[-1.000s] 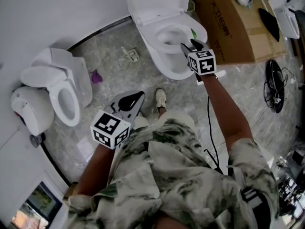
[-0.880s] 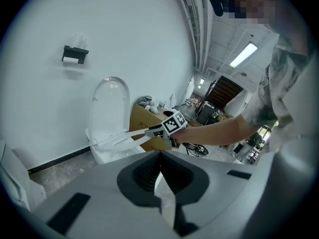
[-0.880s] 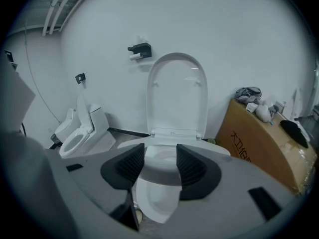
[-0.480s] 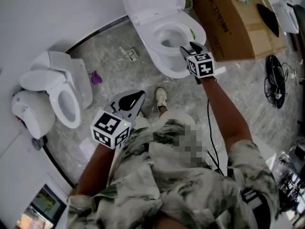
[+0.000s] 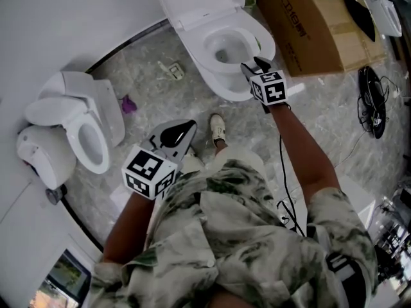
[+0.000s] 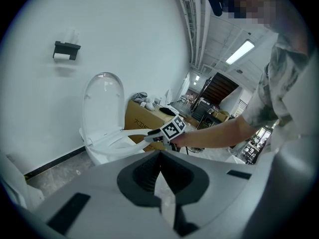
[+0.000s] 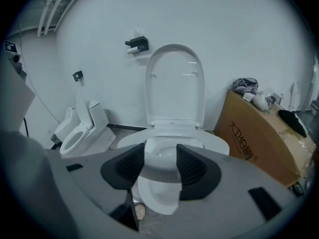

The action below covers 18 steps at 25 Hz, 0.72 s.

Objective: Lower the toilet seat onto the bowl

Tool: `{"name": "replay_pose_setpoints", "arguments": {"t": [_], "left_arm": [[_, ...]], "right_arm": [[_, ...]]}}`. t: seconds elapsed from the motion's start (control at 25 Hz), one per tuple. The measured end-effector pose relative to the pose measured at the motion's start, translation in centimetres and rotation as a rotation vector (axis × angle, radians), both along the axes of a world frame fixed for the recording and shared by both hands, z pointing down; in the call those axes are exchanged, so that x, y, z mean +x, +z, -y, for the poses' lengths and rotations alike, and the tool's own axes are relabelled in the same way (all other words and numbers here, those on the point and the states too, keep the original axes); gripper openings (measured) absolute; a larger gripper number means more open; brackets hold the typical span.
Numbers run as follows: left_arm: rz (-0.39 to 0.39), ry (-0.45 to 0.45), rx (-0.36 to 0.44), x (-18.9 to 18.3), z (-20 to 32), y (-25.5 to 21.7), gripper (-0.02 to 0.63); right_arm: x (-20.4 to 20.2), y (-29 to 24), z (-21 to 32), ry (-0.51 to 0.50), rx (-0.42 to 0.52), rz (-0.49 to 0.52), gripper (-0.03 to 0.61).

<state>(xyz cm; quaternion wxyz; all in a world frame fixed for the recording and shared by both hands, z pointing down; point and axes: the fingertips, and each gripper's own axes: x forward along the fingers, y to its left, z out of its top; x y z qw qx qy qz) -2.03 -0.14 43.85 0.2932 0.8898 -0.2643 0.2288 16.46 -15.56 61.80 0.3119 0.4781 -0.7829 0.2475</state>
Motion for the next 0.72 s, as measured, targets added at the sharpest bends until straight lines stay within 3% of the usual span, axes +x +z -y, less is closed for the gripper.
{"name": "replay_pose_setpoints", "arguments": {"t": [0.72], "left_arm": [[0.008,0.021,-0.016,1.5,0.5,1.4,0.022]], "right_arm": [[1.0,3.1,-2.1,0.013,-0.043,0.000,0.218]]}}
